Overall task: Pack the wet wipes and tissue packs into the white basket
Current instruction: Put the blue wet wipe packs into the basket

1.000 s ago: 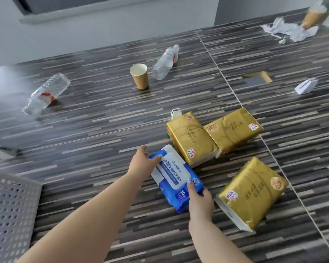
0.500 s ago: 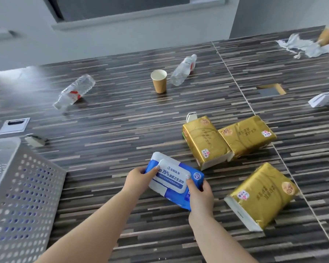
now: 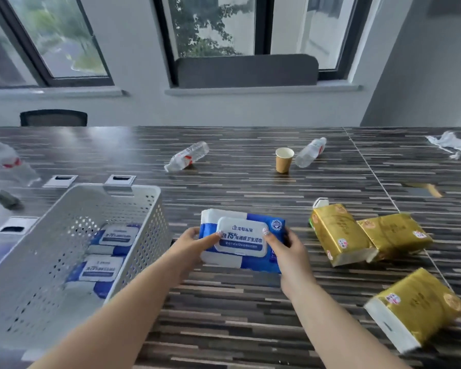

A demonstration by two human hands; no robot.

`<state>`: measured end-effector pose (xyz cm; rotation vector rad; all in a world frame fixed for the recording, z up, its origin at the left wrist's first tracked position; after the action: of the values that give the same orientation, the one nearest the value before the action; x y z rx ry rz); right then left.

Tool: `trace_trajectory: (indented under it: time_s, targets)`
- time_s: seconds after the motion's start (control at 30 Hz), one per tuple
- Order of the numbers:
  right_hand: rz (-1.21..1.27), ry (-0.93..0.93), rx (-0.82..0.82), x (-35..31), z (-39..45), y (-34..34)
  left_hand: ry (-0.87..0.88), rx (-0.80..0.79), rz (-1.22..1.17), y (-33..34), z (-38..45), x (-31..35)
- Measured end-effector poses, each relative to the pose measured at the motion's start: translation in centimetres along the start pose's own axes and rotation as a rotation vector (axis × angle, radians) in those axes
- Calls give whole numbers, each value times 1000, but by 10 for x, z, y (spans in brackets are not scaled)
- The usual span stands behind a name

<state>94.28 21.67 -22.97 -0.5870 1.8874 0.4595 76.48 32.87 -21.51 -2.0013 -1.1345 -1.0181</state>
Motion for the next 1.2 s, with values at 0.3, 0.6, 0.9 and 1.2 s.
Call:
trace_trajectory:
  time_s: [0.3, 0.6, 0.9, 1.2]
  targets:
    - [174, -108, -17, -30, -65, 91, 78, 11, -249, -115, -31, 9]
    - [178, -151, 29, -26, -115, 173, 169, 49, -383, -216, -46, -6]
    - [82, -190, -26, -17, -144, 201, 181, -7, -434, -259, -54, -14]
    - [-37, -260, -29, -7, -152, 210, 196, 33, -381, -288, -54, -19]
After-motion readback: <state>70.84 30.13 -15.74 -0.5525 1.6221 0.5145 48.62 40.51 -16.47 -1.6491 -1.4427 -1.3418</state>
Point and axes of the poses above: each hand's wrist, its own z-axis towards the middle knuckle, its own y-axis out of the palm, x = y × z, the point moved 5 cm from there along z, towards the middle knuckle, and after that the axes turned 8 degrees about x, right-handed, at the moved point
